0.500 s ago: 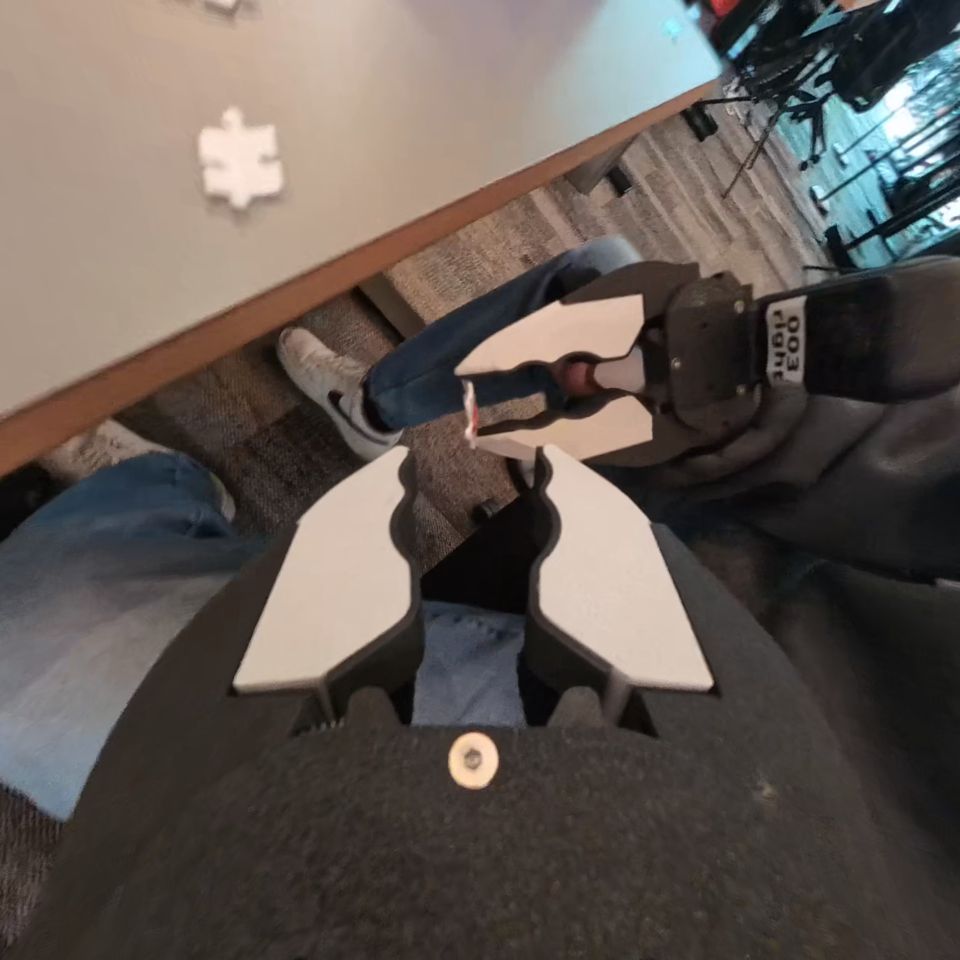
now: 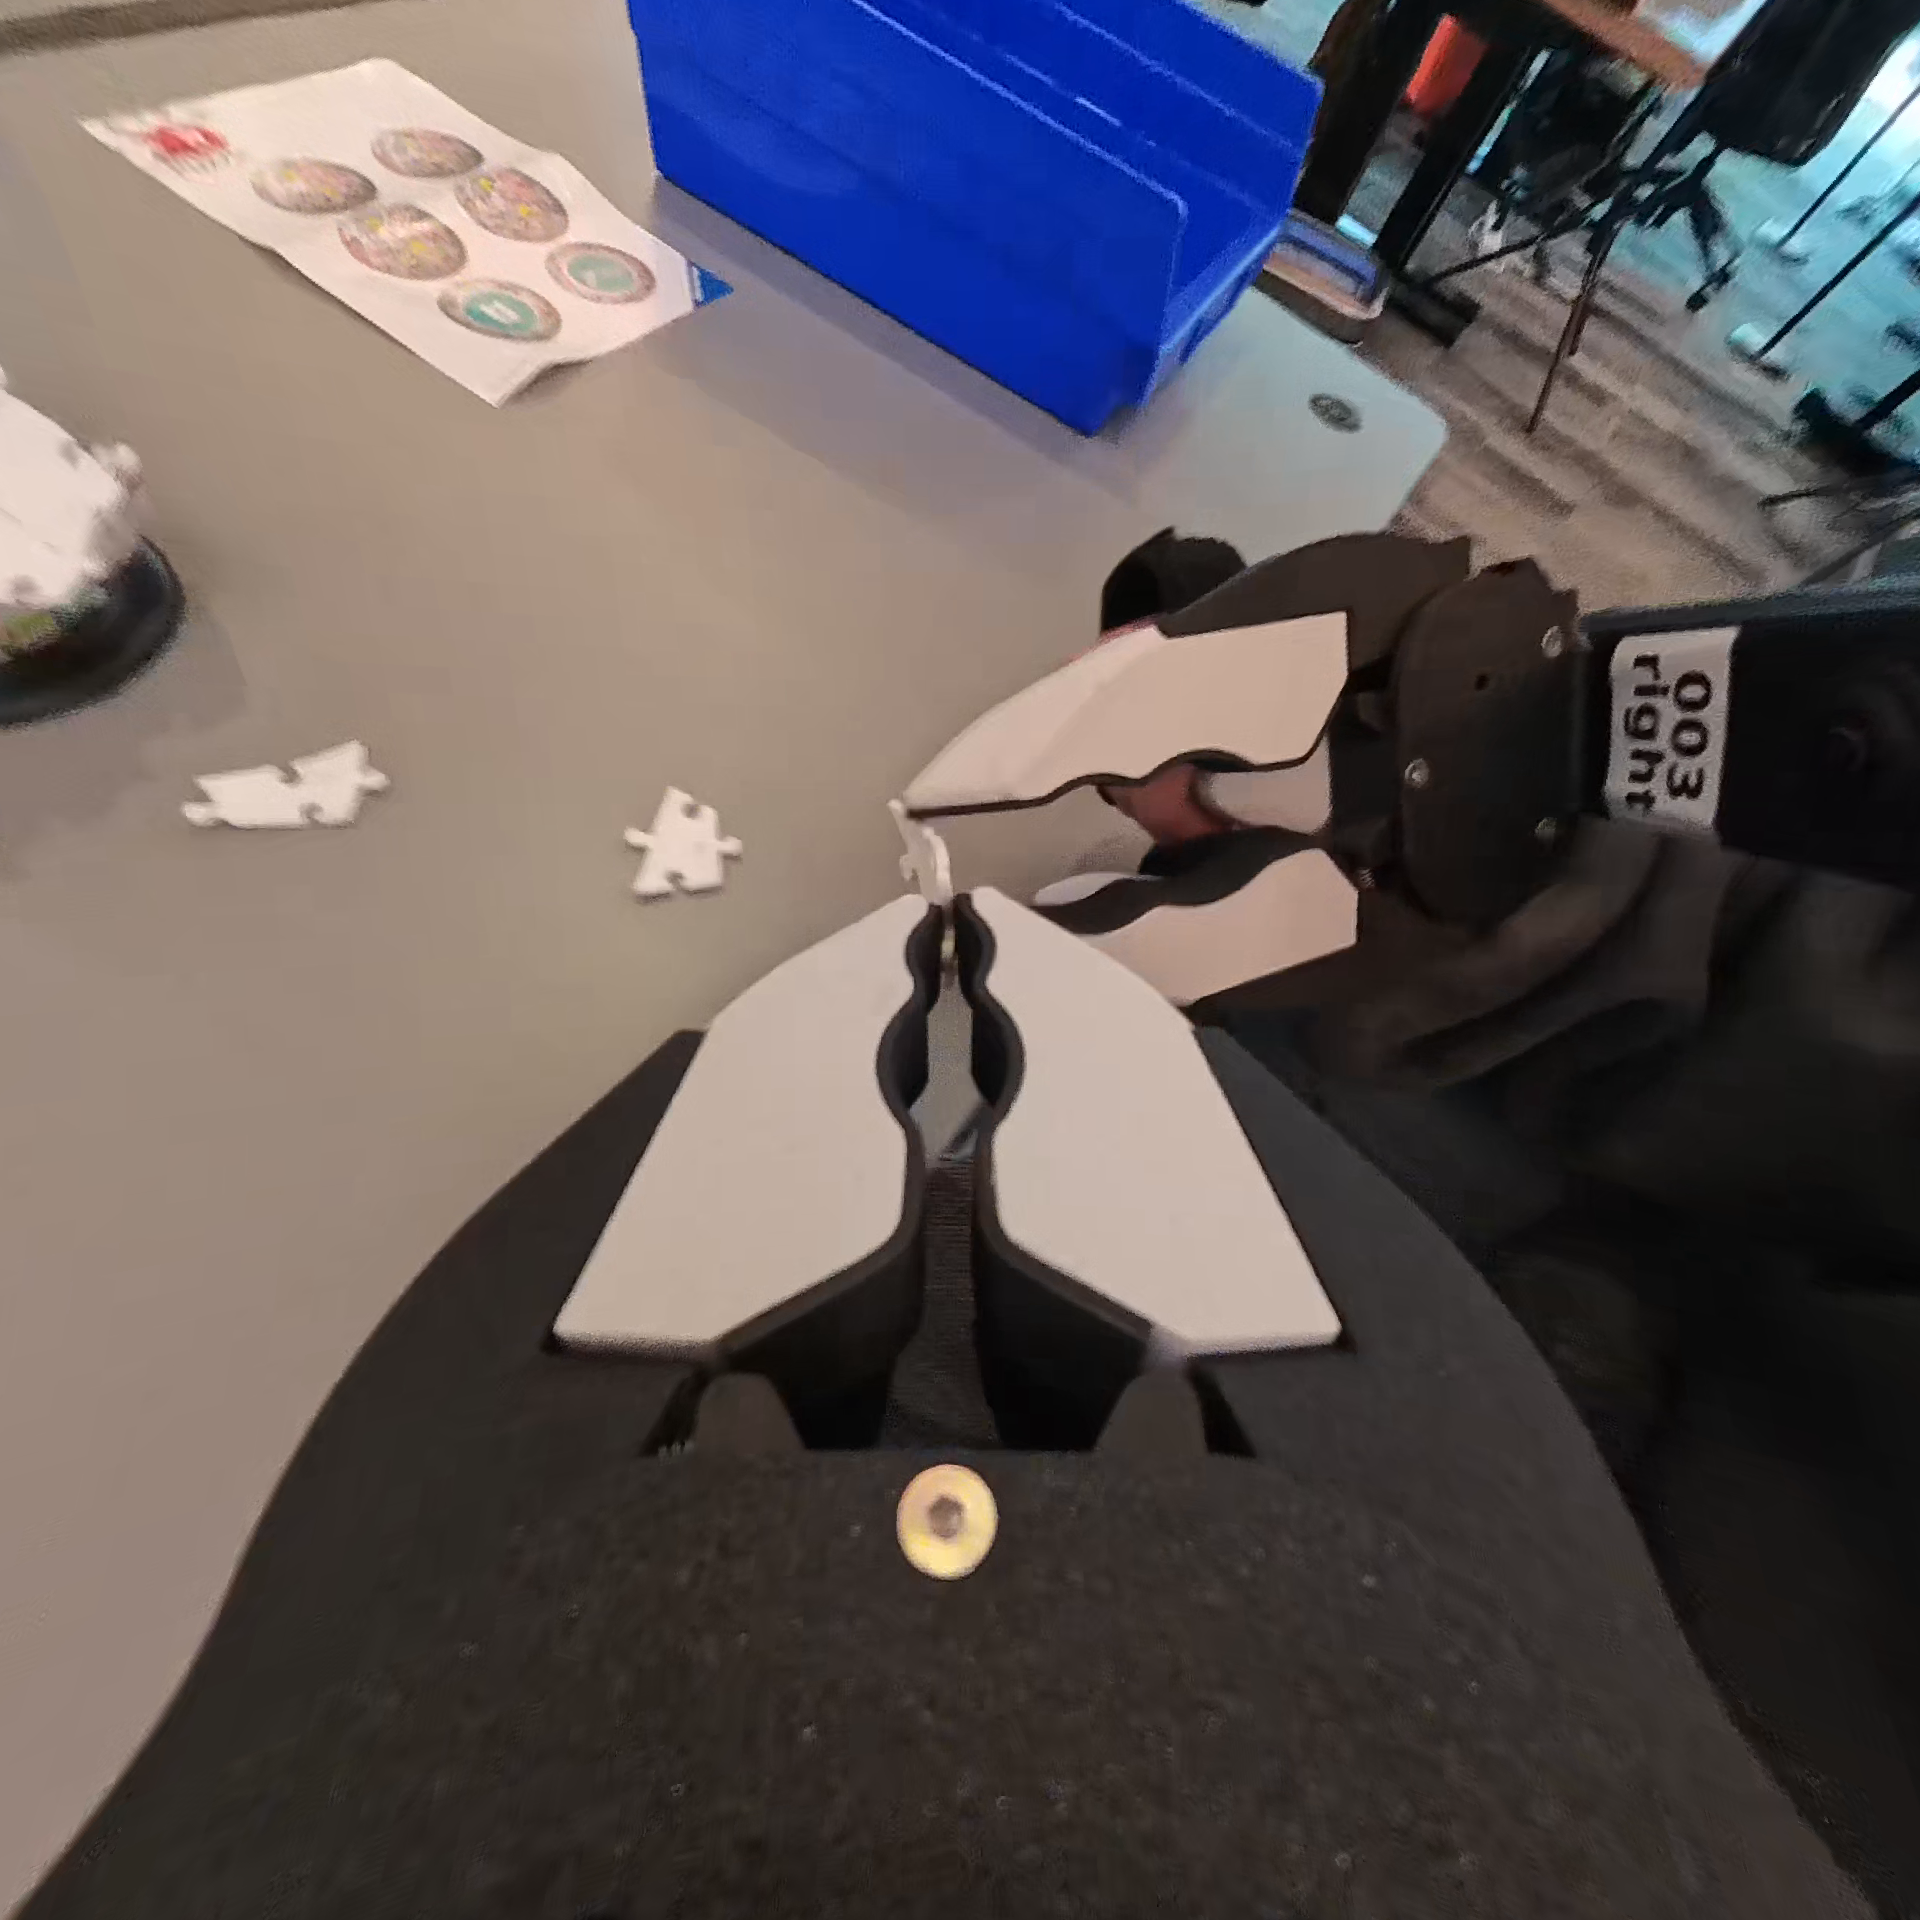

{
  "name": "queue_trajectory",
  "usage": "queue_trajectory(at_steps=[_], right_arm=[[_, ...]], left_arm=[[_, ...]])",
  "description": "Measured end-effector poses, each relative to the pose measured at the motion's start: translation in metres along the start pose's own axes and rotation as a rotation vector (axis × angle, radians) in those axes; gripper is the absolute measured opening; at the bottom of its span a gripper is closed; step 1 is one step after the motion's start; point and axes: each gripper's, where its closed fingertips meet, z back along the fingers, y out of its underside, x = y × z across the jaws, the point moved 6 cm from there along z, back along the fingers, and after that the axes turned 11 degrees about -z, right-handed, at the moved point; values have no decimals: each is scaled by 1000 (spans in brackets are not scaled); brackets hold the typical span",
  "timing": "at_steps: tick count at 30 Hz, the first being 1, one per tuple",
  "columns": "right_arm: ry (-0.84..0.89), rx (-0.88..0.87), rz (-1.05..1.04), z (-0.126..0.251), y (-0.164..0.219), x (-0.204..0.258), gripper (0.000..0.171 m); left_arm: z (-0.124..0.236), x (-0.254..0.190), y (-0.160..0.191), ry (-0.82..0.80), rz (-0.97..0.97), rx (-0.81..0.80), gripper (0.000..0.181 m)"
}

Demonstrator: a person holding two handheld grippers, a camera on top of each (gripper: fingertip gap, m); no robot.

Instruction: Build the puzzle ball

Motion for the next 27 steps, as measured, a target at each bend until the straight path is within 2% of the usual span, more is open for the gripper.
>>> queue_trajectory(at_steps=[2,4,6,8,10,12,14,18,20,27], right_arm=[[18,-14,-35,3,10,-17,25],[-12,-17,-158,8,16,-32,22],[-151,44,-396,5,18,-42,16],[-213,190,-697,-5,21,-58,23],[-342,274,-976,-15,18,-68,28],[-479,324,-1175,-24,14,-74,27],[-507,365,-1286,-33,15,-77,26],[-615,276,-1446,-39,5,-81,15],[-634,233,-1472,-38,0,-87,10],[-663,282,-1430,-40,3,-94,3]], left_arm=[[-2,12,-4,-97,-123,13,2],[-1,21,-7,-252,-332,35,2],[-2,23,-7,-432,-611,69,2],[-6,24,-4,-611,-871,127,2],[-15,24,1,-698,-1017,197,2],[-22,23,3,-733,-1074,219,2],[-24,21,-1,-807,-1153,218,2],[-27,13,-7,-881,-1269,227,2],[-28,11,-7,-911,-1301,238,1],[-35,12,-12,-958,-1335,259,1]])
